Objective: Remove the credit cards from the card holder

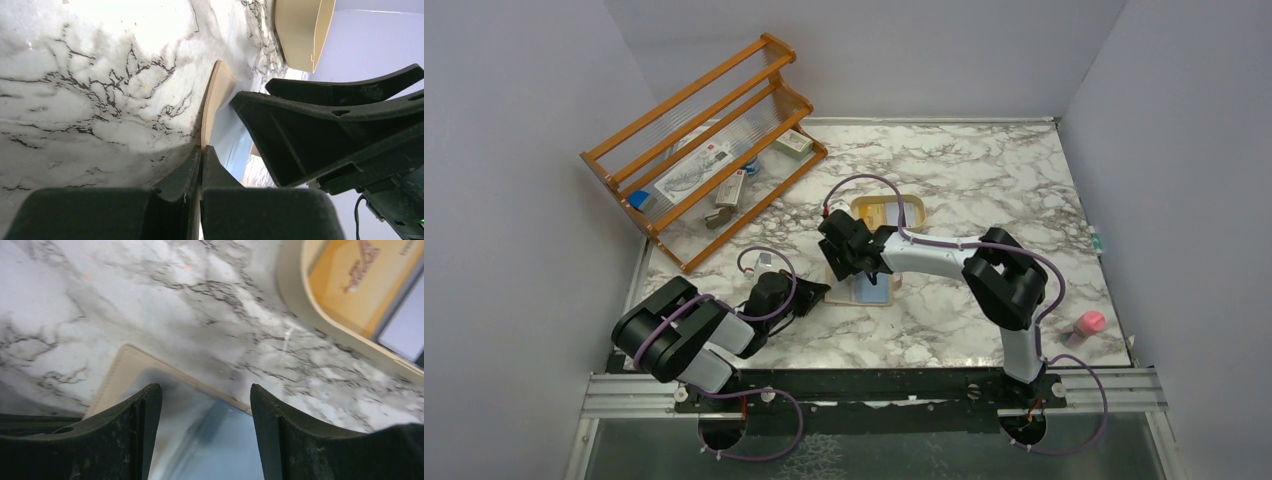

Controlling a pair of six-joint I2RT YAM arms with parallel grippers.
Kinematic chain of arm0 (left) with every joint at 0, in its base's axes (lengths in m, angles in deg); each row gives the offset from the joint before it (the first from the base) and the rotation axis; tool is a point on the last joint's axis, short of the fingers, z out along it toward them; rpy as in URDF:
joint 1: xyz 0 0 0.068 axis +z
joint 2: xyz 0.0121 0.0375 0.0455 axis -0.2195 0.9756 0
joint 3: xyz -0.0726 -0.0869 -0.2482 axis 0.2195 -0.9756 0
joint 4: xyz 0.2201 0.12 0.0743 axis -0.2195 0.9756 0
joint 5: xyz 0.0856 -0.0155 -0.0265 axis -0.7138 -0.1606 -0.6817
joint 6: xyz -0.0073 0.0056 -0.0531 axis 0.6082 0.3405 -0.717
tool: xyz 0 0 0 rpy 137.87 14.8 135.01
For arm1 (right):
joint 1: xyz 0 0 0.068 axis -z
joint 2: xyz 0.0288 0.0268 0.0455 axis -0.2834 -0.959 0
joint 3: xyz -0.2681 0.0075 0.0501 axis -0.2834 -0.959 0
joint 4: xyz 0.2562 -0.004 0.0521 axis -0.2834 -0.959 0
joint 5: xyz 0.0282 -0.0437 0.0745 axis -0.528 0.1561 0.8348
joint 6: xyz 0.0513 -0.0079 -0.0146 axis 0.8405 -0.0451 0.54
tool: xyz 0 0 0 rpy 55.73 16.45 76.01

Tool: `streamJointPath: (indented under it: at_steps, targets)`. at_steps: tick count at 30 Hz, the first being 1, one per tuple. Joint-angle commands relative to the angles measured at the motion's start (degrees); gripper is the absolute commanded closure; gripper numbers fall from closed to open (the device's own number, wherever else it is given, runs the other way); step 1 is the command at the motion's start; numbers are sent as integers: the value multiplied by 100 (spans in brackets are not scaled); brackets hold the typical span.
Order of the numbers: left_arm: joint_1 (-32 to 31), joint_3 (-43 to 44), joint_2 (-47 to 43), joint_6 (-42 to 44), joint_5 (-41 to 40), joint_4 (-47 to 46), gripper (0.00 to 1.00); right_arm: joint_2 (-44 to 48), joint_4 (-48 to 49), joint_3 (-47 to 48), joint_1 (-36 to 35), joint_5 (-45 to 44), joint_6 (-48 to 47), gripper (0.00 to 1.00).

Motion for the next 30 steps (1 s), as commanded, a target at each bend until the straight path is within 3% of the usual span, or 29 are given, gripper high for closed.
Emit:
streamJointPath:
  at_steps: [1, 15, 22, 30]
  targets:
    - [7, -139, -99, 116, -118, 154, 100, -47, -1246, -395, 146, -1234, -424, 30]
    - [2, -123, -146, 164, -120, 215, 100, 408, -796, 143, 110, -112, 569, 30]
    - [1, -69, -108, 186, -112, 252, 100, -257, -1063, 992, -135, -205, 489, 30]
    - [5, -60, -108, 213, -120, 265, 100, -742, -1053, 1157, -357, -136, 552, 30]
